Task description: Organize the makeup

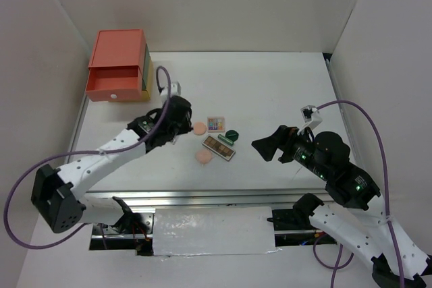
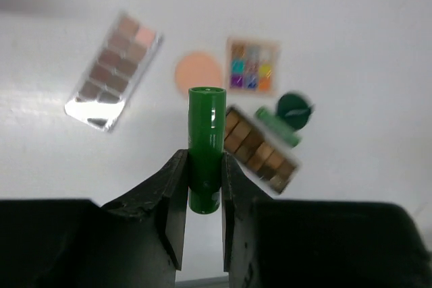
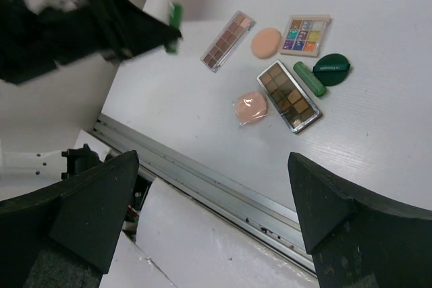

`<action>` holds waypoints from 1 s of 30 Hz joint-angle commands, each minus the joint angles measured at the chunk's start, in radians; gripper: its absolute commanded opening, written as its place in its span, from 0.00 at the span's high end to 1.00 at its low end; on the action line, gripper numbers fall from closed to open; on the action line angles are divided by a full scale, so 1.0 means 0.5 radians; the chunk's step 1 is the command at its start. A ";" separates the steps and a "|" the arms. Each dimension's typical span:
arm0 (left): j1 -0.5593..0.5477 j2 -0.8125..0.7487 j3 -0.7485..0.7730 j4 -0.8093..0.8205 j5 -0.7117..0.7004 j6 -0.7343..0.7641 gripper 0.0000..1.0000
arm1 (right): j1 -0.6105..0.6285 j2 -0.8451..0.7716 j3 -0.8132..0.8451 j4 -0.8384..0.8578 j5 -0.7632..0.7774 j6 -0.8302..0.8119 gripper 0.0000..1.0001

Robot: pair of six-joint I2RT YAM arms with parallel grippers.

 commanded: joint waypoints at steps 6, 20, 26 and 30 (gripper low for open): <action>0.760 -0.025 0.840 -0.368 -0.105 0.096 1.00 | -0.004 0.060 0.056 0.122 -0.055 -0.006 0.00; 1.490 0.626 1.252 -0.436 0.012 -0.082 0.98 | -0.007 0.063 0.087 0.083 -0.034 -0.043 0.00; 1.537 0.684 1.285 -0.426 0.095 -0.021 0.58 | -0.008 0.069 0.090 0.086 -0.070 -0.055 0.00; 1.534 0.531 1.163 -0.285 0.157 -0.002 0.02 | -0.004 0.100 0.109 0.080 -0.067 -0.061 0.00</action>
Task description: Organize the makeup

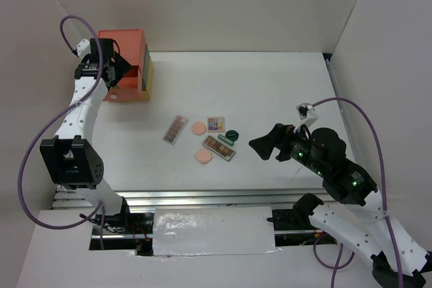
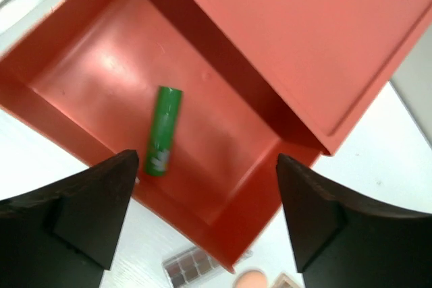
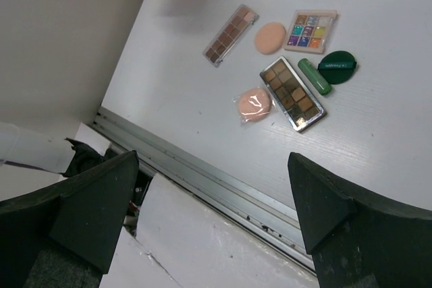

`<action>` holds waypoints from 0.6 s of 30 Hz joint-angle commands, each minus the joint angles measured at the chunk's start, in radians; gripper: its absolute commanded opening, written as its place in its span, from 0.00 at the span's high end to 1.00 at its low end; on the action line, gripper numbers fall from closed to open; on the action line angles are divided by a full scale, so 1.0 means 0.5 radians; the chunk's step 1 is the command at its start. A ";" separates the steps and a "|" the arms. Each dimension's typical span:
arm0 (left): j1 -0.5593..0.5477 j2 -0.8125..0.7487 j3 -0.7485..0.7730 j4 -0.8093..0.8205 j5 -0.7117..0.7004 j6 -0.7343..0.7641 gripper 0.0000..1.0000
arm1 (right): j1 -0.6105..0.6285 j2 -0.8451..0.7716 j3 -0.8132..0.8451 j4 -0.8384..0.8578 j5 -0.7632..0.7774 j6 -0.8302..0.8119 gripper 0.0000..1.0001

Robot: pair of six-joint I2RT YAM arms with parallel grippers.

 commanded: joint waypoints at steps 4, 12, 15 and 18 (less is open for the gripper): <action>-0.023 -0.231 -0.029 0.139 0.120 0.071 0.01 | -0.011 0.032 0.137 0.044 0.013 -0.064 0.00; -1.068 -0.440 -0.252 0.206 -0.177 0.127 0.01 | -0.007 0.087 0.309 -0.131 0.310 -0.104 0.00; -1.421 -0.449 -0.584 0.418 -0.186 -0.164 0.01 | -0.007 0.090 0.407 -0.275 0.607 -0.021 0.00; -1.707 -0.223 -0.576 0.458 -0.291 -0.374 0.01 | -0.007 0.047 0.471 -0.364 0.783 0.025 0.00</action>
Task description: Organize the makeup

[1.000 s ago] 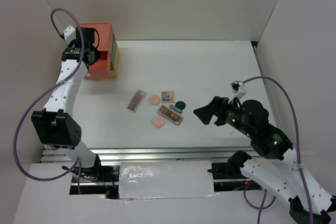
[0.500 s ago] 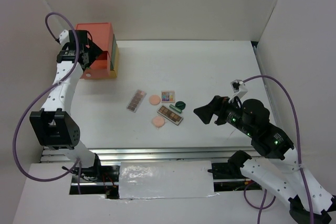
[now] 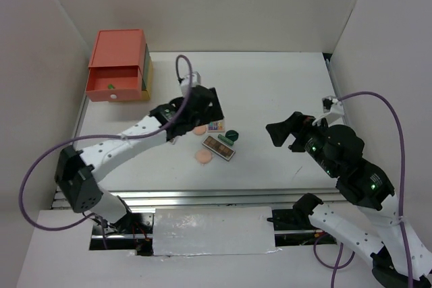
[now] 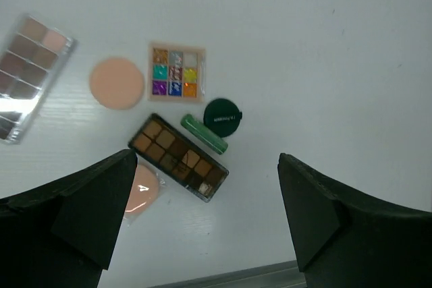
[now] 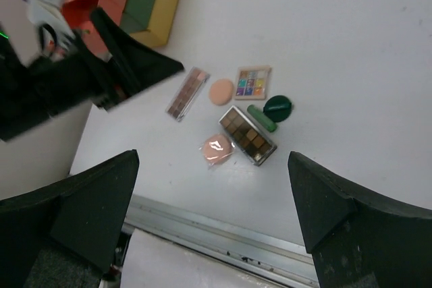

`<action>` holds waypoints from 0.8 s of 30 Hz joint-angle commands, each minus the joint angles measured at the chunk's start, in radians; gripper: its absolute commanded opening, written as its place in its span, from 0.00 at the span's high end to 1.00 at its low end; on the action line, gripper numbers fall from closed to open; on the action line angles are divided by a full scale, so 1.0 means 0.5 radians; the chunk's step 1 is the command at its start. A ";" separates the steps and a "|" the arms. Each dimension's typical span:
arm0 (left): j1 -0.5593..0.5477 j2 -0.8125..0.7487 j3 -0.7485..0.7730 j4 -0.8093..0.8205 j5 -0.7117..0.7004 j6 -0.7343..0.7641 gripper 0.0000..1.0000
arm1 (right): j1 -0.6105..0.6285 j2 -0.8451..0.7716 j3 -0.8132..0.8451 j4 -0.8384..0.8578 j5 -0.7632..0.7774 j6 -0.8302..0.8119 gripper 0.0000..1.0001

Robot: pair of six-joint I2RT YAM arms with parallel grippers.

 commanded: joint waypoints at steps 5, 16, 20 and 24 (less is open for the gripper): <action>-0.292 0.854 0.644 -0.320 -0.305 -0.432 0.01 | -0.011 -0.054 0.119 -0.231 0.378 0.072 0.00; -0.308 1.242 0.814 -0.584 -0.422 -0.865 0.05 | -0.014 -0.112 -0.044 -0.154 0.212 0.050 0.00; -0.308 1.368 0.906 -0.615 -0.416 -0.853 0.11 | -0.011 -0.121 -0.074 -0.117 0.160 0.035 0.00; -0.308 1.472 0.992 -0.661 -0.431 -0.862 0.15 | -0.011 -0.140 -0.111 -0.108 0.135 0.026 0.00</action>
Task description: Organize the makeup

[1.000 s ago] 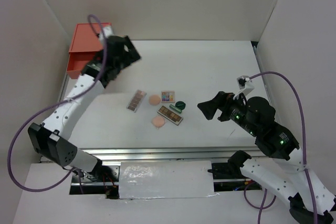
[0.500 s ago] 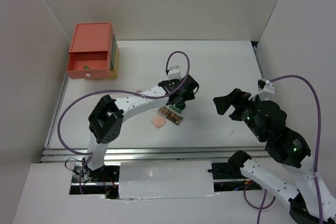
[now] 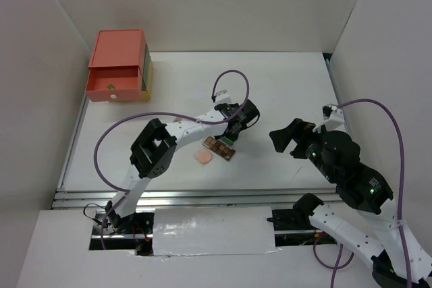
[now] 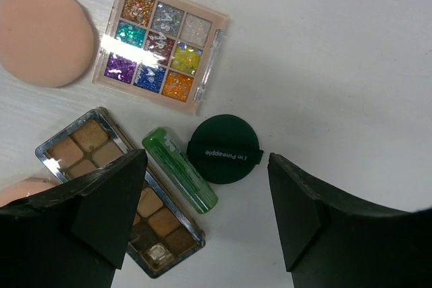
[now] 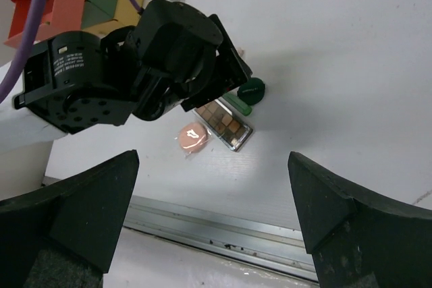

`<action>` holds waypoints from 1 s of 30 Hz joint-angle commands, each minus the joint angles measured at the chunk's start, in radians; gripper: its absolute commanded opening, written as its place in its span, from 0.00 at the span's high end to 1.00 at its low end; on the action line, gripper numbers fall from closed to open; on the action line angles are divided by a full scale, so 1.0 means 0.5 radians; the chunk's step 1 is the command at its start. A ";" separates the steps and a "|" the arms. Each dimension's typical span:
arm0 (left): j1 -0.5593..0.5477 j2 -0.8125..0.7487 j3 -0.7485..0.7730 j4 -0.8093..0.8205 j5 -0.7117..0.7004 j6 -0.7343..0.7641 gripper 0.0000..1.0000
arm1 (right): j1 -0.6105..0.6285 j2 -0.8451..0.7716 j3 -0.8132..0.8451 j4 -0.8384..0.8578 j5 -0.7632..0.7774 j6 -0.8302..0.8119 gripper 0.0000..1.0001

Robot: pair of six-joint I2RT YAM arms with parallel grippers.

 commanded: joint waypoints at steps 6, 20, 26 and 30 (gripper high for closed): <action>0.000 0.089 0.024 -0.114 -0.085 -0.132 0.24 | -0.011 -0.041 -0.032 0.044 -0.011 -0.036 0.00; 0.006 0.168 -0.006 -0.077 -0.045 -0.142 0.39 | -0.011 -0.057 -0.038 0.047 -0.036 -0.036 0.00; 0.009 0.165 -0.049 -0.065 -0.036 -0.154 0.46 | -0.011 -0.054 -0.044 0.050 -0.045 -0.036 0.00; 0.015 0.178 -0.056 -0.062 -0.017 -0.154 0.54 | -0.011 -0.057 -0.041 0.047 -0.039 -0.039 0.00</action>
